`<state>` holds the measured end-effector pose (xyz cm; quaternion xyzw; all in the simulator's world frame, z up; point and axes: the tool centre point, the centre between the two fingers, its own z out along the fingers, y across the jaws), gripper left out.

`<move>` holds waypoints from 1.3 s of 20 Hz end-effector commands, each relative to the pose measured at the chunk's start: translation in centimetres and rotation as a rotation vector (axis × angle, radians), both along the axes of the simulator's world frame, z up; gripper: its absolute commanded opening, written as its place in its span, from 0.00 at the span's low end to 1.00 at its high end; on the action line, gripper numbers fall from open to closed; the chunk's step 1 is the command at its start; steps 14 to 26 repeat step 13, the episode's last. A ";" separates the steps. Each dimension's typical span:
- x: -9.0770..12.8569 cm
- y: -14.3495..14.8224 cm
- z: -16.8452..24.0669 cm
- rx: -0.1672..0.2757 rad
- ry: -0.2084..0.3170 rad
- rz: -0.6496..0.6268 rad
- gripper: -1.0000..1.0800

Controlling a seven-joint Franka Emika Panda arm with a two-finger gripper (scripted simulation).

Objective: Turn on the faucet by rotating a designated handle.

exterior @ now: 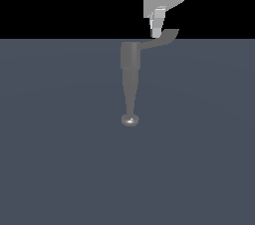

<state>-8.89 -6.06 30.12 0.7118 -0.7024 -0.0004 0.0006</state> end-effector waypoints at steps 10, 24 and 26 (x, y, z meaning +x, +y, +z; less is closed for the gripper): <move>2.9 -4.4 -0.1 0.000 -0.002 -0.027 0.00; 3.4 -5.0 -0.1 0.000 -0.002 -0.030 0.00; 3.4 -5.0 -0.1 0.000 -0.002 -0.030 0.00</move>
